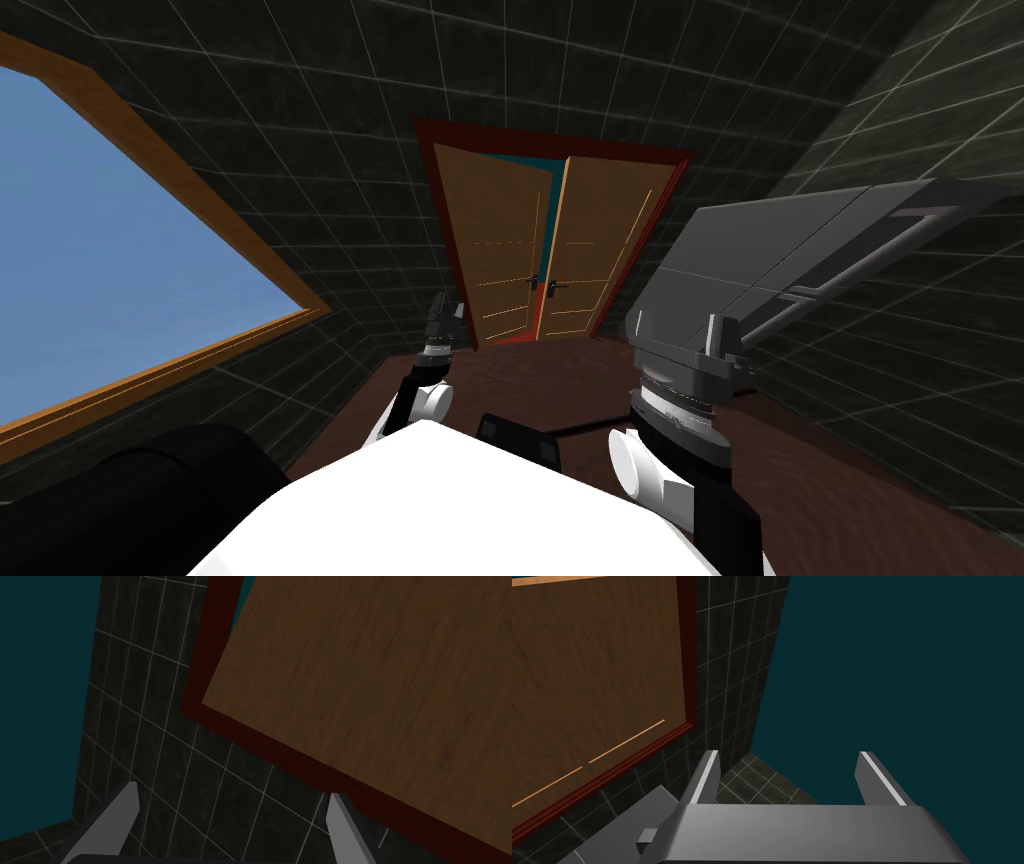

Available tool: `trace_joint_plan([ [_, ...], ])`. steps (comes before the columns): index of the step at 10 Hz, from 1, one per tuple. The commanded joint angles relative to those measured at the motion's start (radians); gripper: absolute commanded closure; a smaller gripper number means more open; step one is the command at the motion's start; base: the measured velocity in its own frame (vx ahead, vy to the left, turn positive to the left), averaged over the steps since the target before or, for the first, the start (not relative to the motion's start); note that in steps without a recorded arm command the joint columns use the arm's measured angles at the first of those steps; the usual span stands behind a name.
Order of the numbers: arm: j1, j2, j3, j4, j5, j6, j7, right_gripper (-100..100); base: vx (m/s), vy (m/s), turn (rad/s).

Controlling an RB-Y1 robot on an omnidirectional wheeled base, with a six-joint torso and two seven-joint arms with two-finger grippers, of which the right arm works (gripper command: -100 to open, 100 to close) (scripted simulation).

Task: Push the door open

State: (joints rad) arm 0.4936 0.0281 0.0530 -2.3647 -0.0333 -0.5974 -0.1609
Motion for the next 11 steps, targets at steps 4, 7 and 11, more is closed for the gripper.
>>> trace_joint_plan([
  [4, -0.054, -0.019, 0.003, 0.095, -0.014, 0.012, 0.014, -100, 0.098, -0.041, 0.038],
  [7, -0.098, -0.032, 0.006, 0.173, -0.026, 0.022, 0.026, -100, 0.095, -0.053, 0.043],
  [11, -0.152, -0.047, 0.010, 0.268, -0.041, 0.033, 0.040, -100, 0.076, -0.060, 0.043],
])
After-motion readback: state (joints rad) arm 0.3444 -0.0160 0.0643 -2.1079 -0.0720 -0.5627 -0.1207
